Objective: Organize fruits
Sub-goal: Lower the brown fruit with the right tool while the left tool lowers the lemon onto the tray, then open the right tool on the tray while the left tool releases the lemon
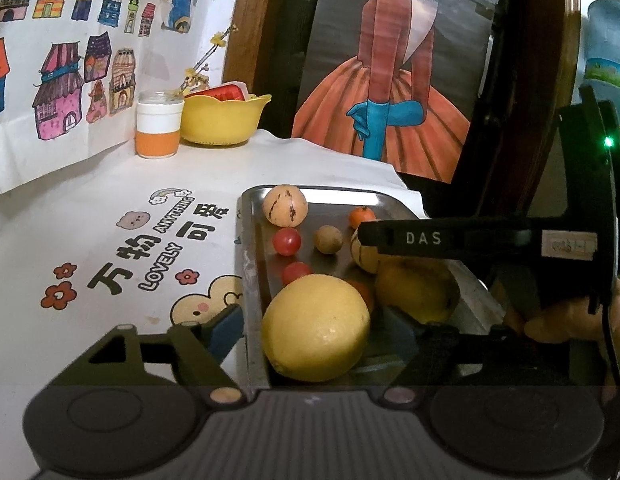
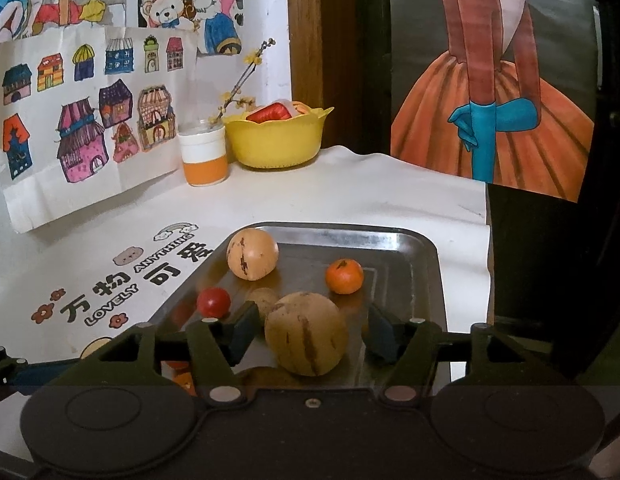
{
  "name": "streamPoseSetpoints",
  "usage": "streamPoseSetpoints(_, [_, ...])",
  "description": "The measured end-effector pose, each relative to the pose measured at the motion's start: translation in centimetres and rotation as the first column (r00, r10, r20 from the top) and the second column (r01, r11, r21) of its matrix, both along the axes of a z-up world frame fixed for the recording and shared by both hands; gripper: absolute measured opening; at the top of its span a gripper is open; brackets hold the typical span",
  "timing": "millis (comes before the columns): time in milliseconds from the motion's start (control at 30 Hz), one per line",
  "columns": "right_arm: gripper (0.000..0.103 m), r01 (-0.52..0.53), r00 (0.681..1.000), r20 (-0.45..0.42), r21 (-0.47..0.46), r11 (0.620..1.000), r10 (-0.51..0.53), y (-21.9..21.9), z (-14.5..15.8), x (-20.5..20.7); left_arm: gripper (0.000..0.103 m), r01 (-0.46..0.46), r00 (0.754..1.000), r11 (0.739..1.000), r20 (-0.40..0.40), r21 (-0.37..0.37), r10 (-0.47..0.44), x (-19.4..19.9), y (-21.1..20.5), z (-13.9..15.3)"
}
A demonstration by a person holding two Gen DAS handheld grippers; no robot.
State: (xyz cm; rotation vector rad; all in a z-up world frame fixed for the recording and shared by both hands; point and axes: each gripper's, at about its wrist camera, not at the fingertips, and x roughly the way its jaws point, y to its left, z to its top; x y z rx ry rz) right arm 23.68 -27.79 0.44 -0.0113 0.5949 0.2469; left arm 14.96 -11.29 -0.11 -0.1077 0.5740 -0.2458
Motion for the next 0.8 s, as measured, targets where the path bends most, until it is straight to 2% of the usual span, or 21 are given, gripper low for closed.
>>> streamPoseSetpoints(467, [0.092, 0.006, 0.999, 0.044, 0.032, 0.999, -0.008, -0.4, 1.3, -1.0, 0.102, -0.035, 0.997, 0.999, 0.065, 0.012, 0.034, -1.2, 0.7, 1.0])
streamPoseSetpoints(633, [0.101, 0.014, 0.998, 0.059, 0.046, 0.999, -0.017, -0.5, 1.7, -1.4, 0.103, -0.046, 0.996, 0.999, 0.080, -0.001, 0.046, -1.6, 1.1, 1.4])
streamPoseSetpoints(800, [0.102, 0.029, 0.997, 0.073, 0.060, 0.998, -0.033, -0.8, 2.2, -1.7, 0.103, -0.052, 0.995, 0.998, 0.080, -0.022, 0.054, -2.0, 1.6, 1.5])
